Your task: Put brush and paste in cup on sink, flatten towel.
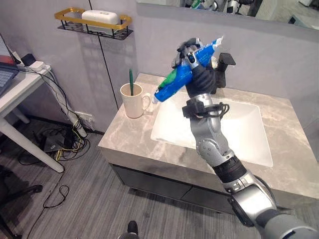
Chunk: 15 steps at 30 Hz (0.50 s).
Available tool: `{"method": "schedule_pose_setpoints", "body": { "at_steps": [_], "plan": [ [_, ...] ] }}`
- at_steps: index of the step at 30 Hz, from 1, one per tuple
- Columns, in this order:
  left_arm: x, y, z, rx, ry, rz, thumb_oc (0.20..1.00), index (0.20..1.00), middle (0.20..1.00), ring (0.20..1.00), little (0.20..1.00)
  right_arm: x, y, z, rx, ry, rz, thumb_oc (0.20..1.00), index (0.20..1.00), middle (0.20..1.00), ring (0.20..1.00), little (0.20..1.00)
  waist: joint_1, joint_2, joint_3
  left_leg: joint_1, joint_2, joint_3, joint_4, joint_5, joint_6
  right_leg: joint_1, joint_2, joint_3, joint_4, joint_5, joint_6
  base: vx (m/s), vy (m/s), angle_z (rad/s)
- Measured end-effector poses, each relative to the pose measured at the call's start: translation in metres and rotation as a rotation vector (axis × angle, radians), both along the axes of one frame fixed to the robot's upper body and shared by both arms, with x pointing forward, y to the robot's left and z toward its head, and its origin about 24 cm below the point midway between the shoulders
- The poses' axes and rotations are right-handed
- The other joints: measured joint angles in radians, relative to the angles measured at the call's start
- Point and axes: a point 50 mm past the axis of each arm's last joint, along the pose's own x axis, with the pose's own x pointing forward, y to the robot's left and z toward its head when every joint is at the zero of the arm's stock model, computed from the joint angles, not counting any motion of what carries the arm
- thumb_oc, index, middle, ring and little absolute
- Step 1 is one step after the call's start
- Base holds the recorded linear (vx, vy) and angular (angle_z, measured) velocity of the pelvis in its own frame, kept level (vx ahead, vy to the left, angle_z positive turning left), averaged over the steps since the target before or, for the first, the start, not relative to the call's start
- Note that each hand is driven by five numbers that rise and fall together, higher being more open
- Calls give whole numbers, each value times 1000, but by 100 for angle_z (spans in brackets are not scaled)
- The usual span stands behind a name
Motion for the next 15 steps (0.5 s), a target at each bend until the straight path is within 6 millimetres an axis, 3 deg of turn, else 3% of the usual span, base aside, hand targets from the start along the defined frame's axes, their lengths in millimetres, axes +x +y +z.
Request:
{"method": "schedule_pose_setpoints", "body": {
  "at_steps": [15],
  "plan": [
    [36,6,8,9,-88,-66,1000,1000,1000,1000,1000,34,-16,28,-139,11,-225,200,200,200,200,200,49,-15,-10,-88,-32,-76,1,5,52,-42,-24,-72,-7,142,13,46,31,16]
  ]
}}
